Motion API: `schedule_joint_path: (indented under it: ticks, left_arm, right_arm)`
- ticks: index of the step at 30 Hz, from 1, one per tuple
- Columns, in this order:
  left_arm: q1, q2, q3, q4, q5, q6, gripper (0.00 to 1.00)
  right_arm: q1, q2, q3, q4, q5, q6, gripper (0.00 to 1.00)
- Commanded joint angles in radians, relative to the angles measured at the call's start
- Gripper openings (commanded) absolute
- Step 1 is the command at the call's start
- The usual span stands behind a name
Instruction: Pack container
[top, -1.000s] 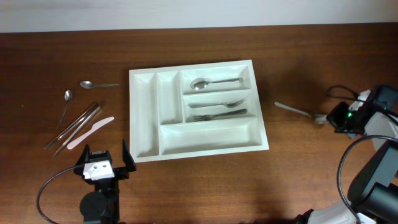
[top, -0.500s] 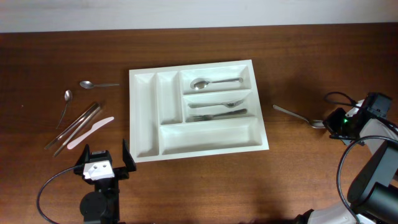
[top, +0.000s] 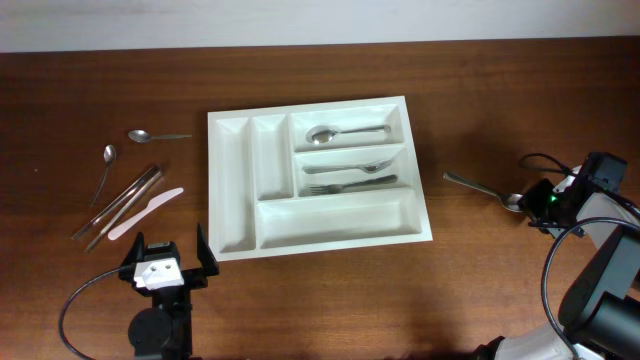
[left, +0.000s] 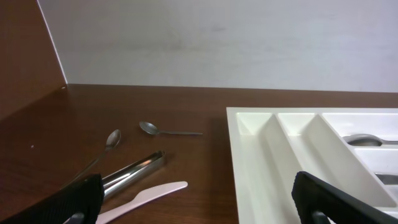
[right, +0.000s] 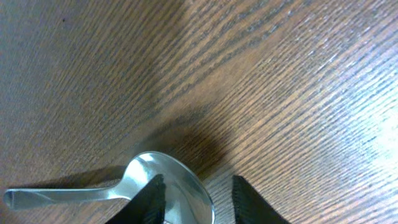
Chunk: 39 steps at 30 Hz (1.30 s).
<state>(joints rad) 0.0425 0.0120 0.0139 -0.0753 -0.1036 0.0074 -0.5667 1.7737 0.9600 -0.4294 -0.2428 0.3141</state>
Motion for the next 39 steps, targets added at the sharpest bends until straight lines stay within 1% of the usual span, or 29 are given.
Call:
schedule_joint_path:
  ticks: [1,5,12,16,21,26,39]
  left_arm:
    - [0.006,-0.007,-0.005,0.000,0.010,0.012,0.99]
    - [0.006,-0.007,-0.005,0.000,0.011,0.012,0.99]
    - [0.006,-0.007,-0.005,0.000,0.010,0.012,0.99]
    - [0.006,-0.007,-0.005,0.000,0.010,0.012,0.99]
    - [0.006,-0.007,-0.005,0.000,0.010,0.012,0.99]
    - [0.006,-0.007,-0.005,0.000,0.011,0.012,0.99]
    - [0.006,-0.007,-0.005,0.000,0.011,0.012,0.99]
  right_arm:
    - [0.004,0.000,-0.006,0.005,0.014,0.002,0.36]
    - [0.004,0.001,-0.008,0.043,-0.015,0.002,0.36]
    - [0.004,0.035,-0.008,0.127,-0.148,0.002,0.36]
    - [0.004,0.065,-0.008,0.127,-0.159,0.006,0.35]
    - [0.005,0.088,-0.008,0.124,-0.174,0.007,0.27]
    - [0.005,0.088,-0.008,0.132,-0.173,0.007,0.04]
    - [0.005,0.088,-0.008,0.151,-0.197,0.005,0.04]
